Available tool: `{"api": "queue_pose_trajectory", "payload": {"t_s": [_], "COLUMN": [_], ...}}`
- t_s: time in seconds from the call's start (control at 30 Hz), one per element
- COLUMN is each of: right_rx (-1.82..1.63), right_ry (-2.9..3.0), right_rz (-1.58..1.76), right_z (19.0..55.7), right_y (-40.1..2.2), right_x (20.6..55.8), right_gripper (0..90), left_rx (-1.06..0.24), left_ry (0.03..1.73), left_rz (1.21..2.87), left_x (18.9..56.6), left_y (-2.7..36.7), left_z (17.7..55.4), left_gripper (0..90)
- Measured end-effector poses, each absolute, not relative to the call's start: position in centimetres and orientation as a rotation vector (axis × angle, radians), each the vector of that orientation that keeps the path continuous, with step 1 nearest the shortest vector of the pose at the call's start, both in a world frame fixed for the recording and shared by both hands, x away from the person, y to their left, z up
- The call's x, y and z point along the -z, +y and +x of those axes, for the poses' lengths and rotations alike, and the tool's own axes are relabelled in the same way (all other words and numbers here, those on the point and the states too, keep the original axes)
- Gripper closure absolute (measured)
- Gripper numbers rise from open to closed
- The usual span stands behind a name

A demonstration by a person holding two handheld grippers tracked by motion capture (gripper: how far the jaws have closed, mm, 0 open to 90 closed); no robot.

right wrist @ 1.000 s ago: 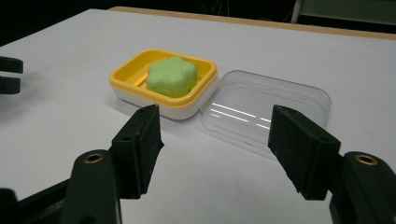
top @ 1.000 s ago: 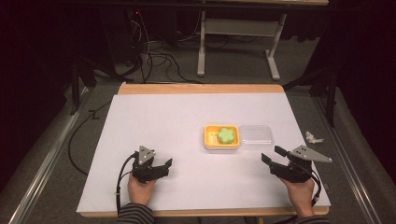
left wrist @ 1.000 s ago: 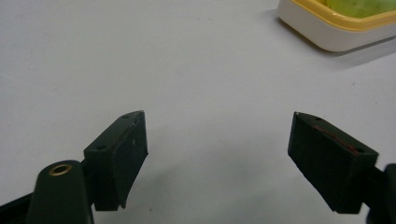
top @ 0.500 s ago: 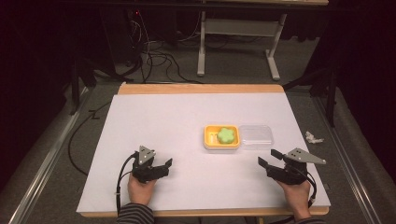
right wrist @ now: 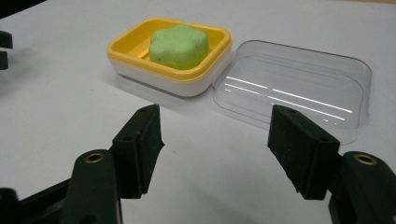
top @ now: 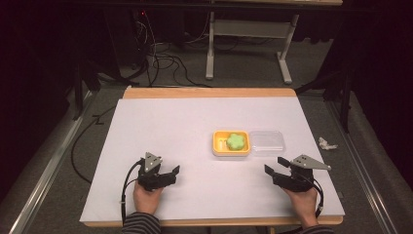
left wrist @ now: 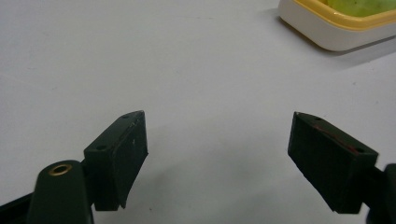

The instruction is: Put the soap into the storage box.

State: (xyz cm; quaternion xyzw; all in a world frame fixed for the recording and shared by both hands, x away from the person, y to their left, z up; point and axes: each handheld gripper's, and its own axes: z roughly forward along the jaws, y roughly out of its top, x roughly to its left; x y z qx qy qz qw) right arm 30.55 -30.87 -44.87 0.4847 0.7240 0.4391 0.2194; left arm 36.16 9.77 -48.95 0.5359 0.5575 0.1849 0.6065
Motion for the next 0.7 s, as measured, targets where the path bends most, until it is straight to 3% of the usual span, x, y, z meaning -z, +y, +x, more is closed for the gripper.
{"api": "queue_pose_trajectory", "payload": {"t_s": [0.7], "right_rx": [-1.139], "right_ry": [2.048], "right_rz": [1.360], "right_z": [31.9], "right_y": [-30.1], "right_x": [46.5], "right_gripper": [35.7], "left_rx": [-0.423], "left_ry": [1.291], "left_rz": [1.232], "left_x": [48.9], "left_y": [9.7], "left_z": [36.2], "left_gripper": [20.3]}}
